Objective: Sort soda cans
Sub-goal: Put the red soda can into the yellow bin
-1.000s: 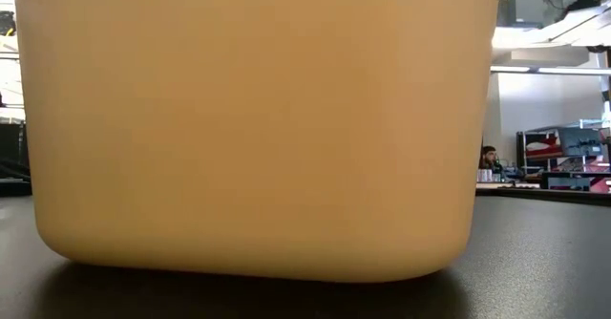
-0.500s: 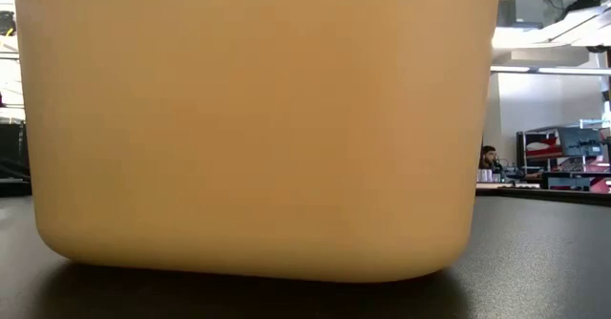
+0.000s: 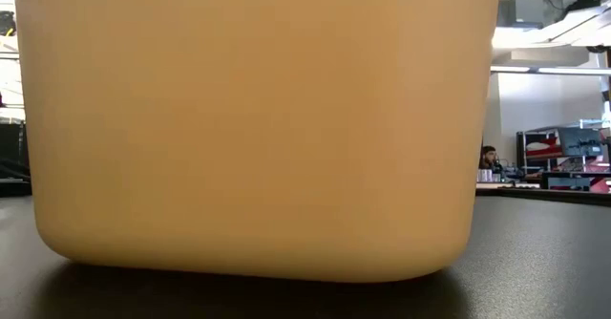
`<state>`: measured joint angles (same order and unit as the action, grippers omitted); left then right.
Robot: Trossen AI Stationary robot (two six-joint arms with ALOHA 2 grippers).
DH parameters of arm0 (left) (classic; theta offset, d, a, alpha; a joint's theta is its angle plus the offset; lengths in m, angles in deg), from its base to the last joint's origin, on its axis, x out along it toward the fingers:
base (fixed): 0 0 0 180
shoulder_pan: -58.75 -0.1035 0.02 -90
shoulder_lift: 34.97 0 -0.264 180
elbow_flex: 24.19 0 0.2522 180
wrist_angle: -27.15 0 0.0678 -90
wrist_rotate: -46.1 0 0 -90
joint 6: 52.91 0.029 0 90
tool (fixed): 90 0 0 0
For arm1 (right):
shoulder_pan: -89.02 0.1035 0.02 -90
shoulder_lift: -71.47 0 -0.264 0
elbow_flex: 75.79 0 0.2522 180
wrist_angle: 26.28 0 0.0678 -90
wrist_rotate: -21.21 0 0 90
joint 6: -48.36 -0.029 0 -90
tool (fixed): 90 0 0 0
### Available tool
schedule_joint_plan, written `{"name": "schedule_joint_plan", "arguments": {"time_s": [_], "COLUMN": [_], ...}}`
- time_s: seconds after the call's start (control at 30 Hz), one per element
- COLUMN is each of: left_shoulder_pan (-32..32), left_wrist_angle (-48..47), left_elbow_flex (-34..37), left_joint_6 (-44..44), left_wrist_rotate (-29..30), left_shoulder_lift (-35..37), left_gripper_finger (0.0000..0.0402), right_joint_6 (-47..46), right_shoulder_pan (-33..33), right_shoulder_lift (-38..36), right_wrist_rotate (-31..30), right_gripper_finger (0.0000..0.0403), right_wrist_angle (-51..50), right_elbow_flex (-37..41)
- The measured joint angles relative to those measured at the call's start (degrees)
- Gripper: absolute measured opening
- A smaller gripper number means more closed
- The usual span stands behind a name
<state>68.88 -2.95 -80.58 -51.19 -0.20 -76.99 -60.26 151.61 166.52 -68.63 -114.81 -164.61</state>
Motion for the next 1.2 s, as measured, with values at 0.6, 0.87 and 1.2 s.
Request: {"name": "schedule_joint_plan", "arguments": {"time_s": [0.6, 0.87, 1.2], "left_shoulder_pan": [0.0, 0.01, 0.02], "left_wrist_angle": [-3.93, -5.36, -5.35], "left_elbow_flex": [0.0, 0.0, 0.0], "left_joint_6": [-2.56, -4.57, -4.6], "left_wrist_rotate": [0.04, 0.04, 0.04], "left_shoulder_lift": [0.0, 0.02, 0.02], "left_gripper_finger": [0.0368, 0.0368, 0.0368], "right_joint_6": [34.09, 45.79, 65.15], "right_shoulder_pan": [-17.24, -22.76, -31.47], "right_shoulder_lift": [0.31, 0.26, 0.81], "right_wrist_rotate": [-5.55, -11.62, -20.86], "right_gripper_finger": [0.0258, 0.0258, 0.0265], "right_wrist_angle": [-1.33, -5.05, 6.96], "right_elbow_flex": [-12.85, -22.1, -26.6]}}
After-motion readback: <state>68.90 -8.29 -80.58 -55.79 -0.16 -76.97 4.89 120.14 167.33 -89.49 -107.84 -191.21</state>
